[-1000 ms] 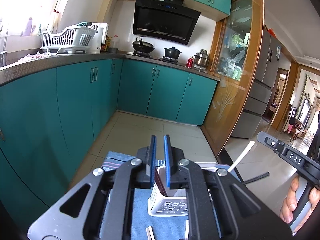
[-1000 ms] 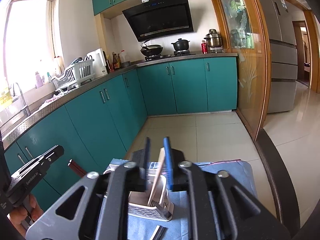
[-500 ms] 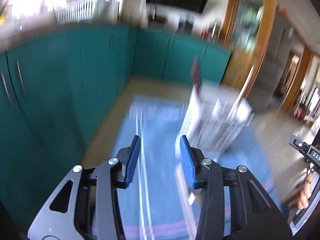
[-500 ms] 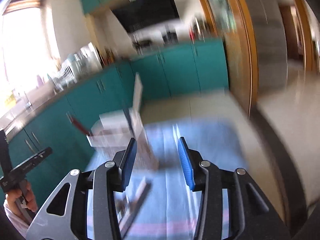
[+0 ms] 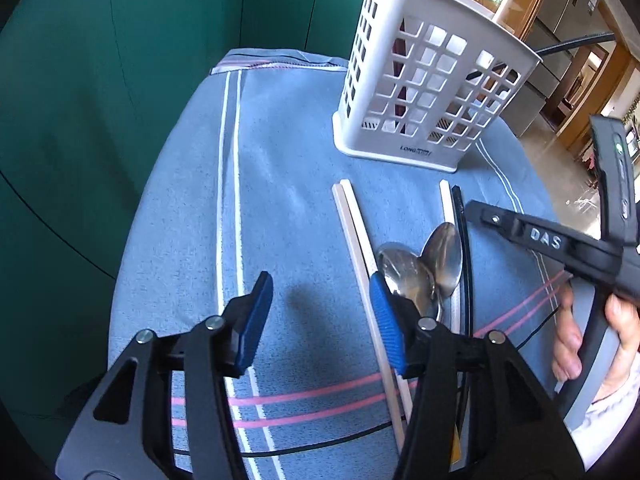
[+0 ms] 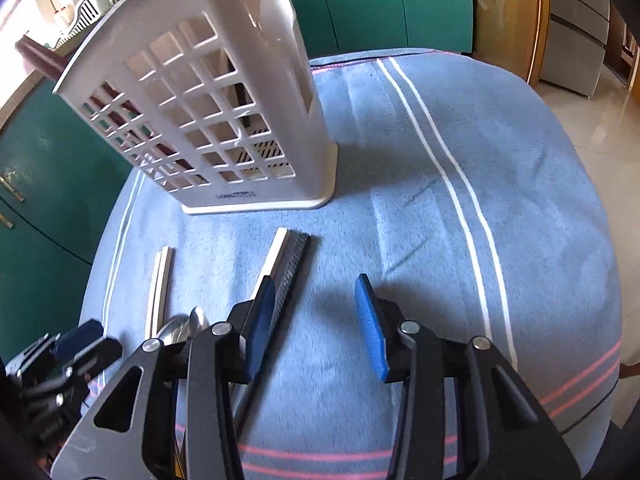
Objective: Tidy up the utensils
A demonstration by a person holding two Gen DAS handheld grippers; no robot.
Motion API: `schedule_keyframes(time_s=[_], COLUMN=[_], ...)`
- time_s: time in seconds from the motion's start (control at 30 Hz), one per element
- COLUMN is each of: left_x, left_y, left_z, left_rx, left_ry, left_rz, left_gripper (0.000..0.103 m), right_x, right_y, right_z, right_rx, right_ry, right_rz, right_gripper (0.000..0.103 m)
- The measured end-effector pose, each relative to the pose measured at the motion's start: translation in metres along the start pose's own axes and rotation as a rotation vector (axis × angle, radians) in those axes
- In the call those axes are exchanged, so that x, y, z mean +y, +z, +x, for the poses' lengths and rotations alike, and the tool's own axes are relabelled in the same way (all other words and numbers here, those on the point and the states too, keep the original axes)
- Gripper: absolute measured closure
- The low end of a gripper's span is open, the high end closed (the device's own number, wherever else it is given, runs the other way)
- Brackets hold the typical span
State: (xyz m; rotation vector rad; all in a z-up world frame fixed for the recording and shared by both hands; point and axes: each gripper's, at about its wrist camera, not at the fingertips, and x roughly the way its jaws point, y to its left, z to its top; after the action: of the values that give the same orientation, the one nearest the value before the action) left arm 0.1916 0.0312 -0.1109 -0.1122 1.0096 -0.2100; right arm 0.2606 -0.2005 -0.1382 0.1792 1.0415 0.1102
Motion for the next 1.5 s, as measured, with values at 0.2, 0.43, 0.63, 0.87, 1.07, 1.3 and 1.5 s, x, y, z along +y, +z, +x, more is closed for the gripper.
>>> schedule_keyframes(time_s=[0.2, 0.43, 0.63, 0.87, 1.07, 1.3, 1.5], left_x=[-0.013, -0.018, -0.015, -0.001, 0.015, 0.015, 0.021], left_y=[-0.004, -0.007, -0.006, -0.003, 0.002, 0.011, 0.017], left_z=[0.004, 0.013, 0.013, 0.012, 0.013, 0.023, 0.026], left_rx=[0.022, 0.040, 0.036, 0.022, 0.019, 0.025, 0.024], left_ry=[-0.003, 0.071, 0.126, 0.181, 0.191, 0.203, 0.197], left_rz=[0.047, 0.104, 0.099, 0.068, 0.033, 0.032, 0.027], left_gripper=[0.048, 0.047, 0.039, 0.040, 0.040, 0.040, 0.040], right_x=[0.009, -0.004, -0.007, 0.018, 0.023, 0.024, 0.023], right_y=[-0.001, -0.006, -0.008, 0.000, 0.002, 0.009, 0.005], right_z=[0.004, 0.000, -0.011, 0.002, 0.003, 0.008, 0.009], right_rx=[0.004, 0.001, -0.019, 0.008, 0.010, 0.037, 0.035], right_ry=[-0.042, -0.083, -0.054, -0.096, -0.119, -0.123, -0.150], right_rz=[-0.040, -0.010, -0.016, -0.063, -0.092, -0.110, -0.127], right_gripper=[0.061, 0.061, 0.061, 0.061, 0.069, 0.071, 0.096])
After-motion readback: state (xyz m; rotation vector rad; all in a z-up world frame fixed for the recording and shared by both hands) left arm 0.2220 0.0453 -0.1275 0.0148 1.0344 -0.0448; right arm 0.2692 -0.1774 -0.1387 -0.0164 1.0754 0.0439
